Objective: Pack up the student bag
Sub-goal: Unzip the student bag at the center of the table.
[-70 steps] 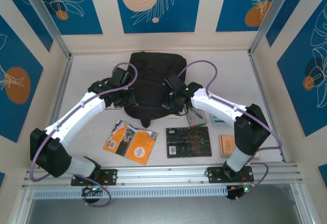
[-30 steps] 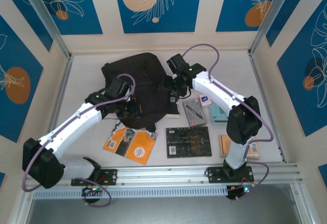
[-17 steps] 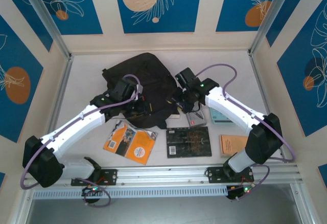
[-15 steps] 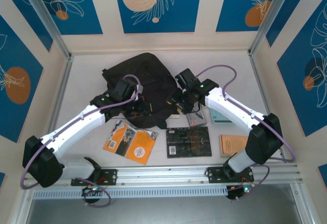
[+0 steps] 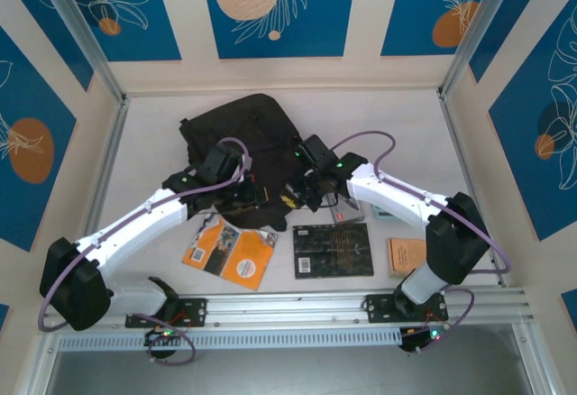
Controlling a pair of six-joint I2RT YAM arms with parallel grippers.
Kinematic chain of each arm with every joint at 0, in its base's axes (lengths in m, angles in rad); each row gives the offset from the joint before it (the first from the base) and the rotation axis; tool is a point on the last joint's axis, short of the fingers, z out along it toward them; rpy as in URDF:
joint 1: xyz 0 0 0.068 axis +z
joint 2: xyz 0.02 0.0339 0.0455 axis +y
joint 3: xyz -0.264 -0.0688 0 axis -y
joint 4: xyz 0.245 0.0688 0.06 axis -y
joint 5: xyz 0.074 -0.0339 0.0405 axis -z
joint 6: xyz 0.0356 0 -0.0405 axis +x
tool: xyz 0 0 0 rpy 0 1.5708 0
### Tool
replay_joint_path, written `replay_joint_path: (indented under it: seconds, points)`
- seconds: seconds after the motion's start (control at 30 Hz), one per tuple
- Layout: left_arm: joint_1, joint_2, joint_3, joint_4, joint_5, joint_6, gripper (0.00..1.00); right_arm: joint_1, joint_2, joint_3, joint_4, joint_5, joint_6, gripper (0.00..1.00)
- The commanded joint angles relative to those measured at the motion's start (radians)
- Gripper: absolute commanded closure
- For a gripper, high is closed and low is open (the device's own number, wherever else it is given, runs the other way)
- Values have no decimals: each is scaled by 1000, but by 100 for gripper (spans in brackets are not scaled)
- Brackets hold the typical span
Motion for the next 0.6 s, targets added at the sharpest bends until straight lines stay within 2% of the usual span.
replay_joint_path:
  seconds: [0.0, 0.27, 0.57]
  points:
    - [-5, -11, 3, 3, -9, 9, 100, 5, -9, -21, 14, -2, 0, 100]
    - [74, -43, -12, -55, -30, 38, 100, -18, -71, -91, 21, 49, -65, 100]
    - [159, -81, -79, -92, -19, 56, 100, -73, -114, -169, 97, -25, -172, 100]
